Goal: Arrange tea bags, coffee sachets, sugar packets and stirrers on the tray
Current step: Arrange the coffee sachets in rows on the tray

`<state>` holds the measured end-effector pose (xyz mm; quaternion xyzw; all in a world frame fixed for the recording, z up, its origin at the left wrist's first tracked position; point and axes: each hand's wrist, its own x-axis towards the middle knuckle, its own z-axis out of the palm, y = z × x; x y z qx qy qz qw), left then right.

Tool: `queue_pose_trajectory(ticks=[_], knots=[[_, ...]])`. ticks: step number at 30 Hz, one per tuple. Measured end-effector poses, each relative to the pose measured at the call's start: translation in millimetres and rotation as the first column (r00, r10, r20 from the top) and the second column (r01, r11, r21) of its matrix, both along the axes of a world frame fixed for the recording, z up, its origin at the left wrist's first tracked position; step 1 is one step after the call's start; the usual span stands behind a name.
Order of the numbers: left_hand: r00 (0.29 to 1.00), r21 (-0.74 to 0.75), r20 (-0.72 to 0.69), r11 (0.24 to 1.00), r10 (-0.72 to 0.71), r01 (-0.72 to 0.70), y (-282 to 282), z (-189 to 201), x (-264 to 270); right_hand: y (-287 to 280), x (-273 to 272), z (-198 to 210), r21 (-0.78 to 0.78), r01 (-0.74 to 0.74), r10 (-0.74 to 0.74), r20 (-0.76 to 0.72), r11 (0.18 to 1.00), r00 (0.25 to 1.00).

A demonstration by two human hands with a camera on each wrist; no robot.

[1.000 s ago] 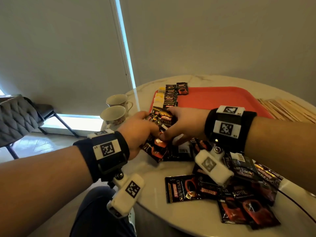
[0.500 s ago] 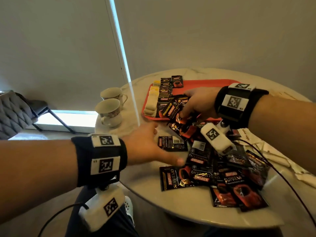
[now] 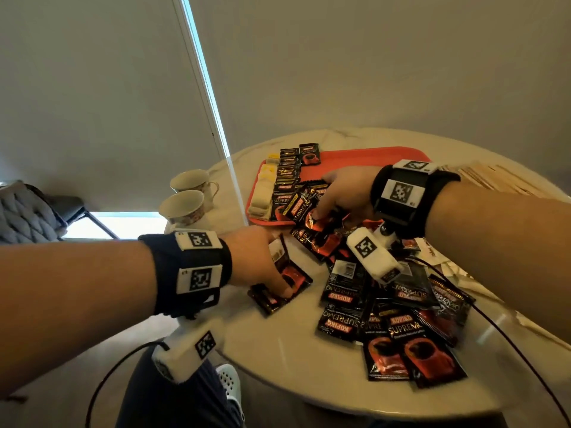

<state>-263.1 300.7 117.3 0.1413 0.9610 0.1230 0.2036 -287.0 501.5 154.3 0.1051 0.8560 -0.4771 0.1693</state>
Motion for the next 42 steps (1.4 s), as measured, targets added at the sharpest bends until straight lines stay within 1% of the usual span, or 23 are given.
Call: queue_pose_trajectory(ticks=[2,4,7,9,11,14,15,17,20,21,22,23,24,25,26,28,30,33,36,39,42], knots=[[0.999,0.0,0.005,0.999,0.045,-0.045,-7,-1,-5,3,-2,-2,-0.01,0.006,-0.006,-0.008,1.0,1.0],[0.997,0.058,0.003,0.995,0.077,-0.077,-11,0,-6,5,-4,-3,-0.032,0.022,-0.022,-0.009,0.999,1.0],[0.996,0.128,-0.032,0.989,0.082,-0.077,-14,4,-7,5,-7,-4,-0.078,0.033,-0.034,-0.003,0.996,0.999],[0.996,0.139,-0.005,0.987,0.088,-0.086,-13,8,-6,5,-11,-5,-0.086,0.025,-0.026,-0.007,0.996,1.0],[0.996,0.067,0.023,0.994,0.09,-0.092,-11,11,-4,5,-13,-5,-0.087,0.015,-0.017,-0.022,0.996,1.0],[0.999,-0.152,-0.014,0.987,0.039,-0.04,-6,12,5,4,-11,-6,-0.088,-0.009,0.006,-0.027,0.996,1.0],[1.0,-0.188,-0.016,0.982,0.017,-0.02,-5,12,9,4,-11,-6,-0.092,-0.009,0.007,-0.025,0.996,1.0],[1.0,-0.191,-0.007,0.982,0.005,-0.006,-3,12,13,4,-10,-7,-0.094,-0.007,0.003,-0.036,0.996,0.999],[1.0,-0.187,0.005,0.982,0.031,-0.029,4,20,16,4,-9,-8,-0.12,0.003,-0.008,-0.036,0.993,0.999],[0.999,-0.176,0.021,0.984,0.043,-0.039,6,22,17,4,-9,-7,-0.123,0.001,-0.005,-0.03,0.992,1.0],[0.997,-0.13,0.046,0.99,0.065,-0.059,8,23,19,4,-10,-7,-0.118,0.003,-0.005,-0.022,0.993,1.0],[0.987,-0.025,0.118,0.994,0.107,-0.104,10,23,20,5,-11,-7,-0.118,0.004,-0.007,-0.018,0.993,1.0],[0.963,0.102,0.234,0.982,0.134,-0.161,12,24,23,5,-12,-7,-0.126,0.007,-0.009,-0.016,0.992,1.0],[0.929,0.201,0.344,0.956,0.136,-0.214,15,25,27,7,-15,-8,-0.134,0.008,-0.011,-0.018,0.991,1.0],[0.894,0.259,0.432,0.933,0.121,-0.251,18,25,32,8,-16,-8,-0.139,0.008,-0.011,-0.02,0.99,1.0],[0.859,0.265,0.505,0.933,0.081,-0.243,26,21,39,11,-16,-7,-0.131,0.015,-0.019,-0.033,0.991,0.999],[0.852,0.234,0.518,0.945,0.078,-0.229,38,15,47,13,-15,-6,-0.13,0.02,-0.026,-0.045,0.991,0.999],[0.896,0.187,0.427,0.957,0.125,-0.223,56,7,47,19,-14,-3,-0.127,0.009,-0.016,-0.054,0.992,0.998],[0.909,0.152,0.392,0.965,0.141,-0.215,68,2,46,24,-14,-5,-0.171,0.004,-0.015,-0.061,0.985,0.998],[0.905,0.166,0.392,0.954,0.168,-0.249,71,2,43,28,-17,-10,-0.184,0.019,-0.032,-0.066,0.983,0.997],[0.899,0.232,0.407,0.934,0.159,-0.271,69,7,36,33,-19,-15,-0.228,0.029,-0.048,-0.078,0.973,0.996]])
